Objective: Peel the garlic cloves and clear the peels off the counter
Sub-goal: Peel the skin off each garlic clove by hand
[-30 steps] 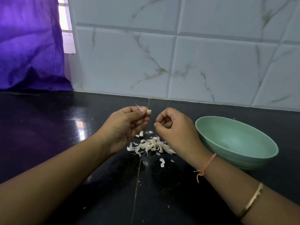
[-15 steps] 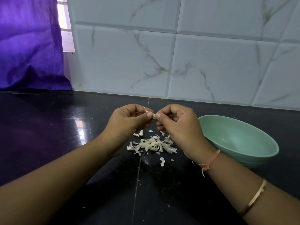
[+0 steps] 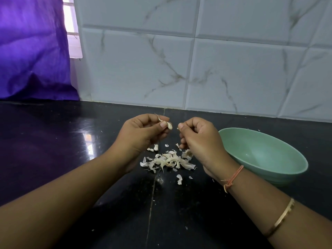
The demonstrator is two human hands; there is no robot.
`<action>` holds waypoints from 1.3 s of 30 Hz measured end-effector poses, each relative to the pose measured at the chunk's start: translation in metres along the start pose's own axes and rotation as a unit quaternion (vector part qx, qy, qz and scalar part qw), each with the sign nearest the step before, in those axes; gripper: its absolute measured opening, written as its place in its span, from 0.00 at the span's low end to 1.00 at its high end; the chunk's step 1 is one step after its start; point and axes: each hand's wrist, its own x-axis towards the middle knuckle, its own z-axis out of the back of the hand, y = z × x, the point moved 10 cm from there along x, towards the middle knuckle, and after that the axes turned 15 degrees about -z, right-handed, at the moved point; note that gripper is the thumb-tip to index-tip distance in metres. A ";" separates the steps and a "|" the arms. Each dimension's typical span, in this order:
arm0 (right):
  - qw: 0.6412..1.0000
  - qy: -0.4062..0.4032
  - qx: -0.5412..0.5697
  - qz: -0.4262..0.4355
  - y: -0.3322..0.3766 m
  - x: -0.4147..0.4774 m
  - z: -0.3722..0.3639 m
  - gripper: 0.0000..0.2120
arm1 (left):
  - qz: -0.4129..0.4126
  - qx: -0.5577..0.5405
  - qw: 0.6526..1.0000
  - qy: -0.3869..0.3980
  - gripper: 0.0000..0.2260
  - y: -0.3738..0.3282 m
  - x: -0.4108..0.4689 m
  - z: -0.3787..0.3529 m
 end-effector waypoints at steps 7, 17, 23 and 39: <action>0.997 0.016 -0.040 0.071 0.011 -0.007 -0.009 0.07 | 0.018 -0.035 0.998 -0.049 0.04 0.003 0.000 0.008; 0.991 -0.017 -0.047 0.127 0.020 -0.012 -0.003 0.06 | -0.004 -0.006 1.000 -0.030 0.02 -0.002 -0.003 0.003; 0.983 -0.021 -0.100 0.153 0.028 -0.015 -0.003 0.07 | -0.021 0.053 0.998 -0.009 0.04 -0.005 0.000 0.004; 0.979 0.014 -0.036 0.198 0.032 -0.019 -0.007 0.08 | 0.100 -0.030 0.994 -0.037 0.06 0.012 -0.008 -0.002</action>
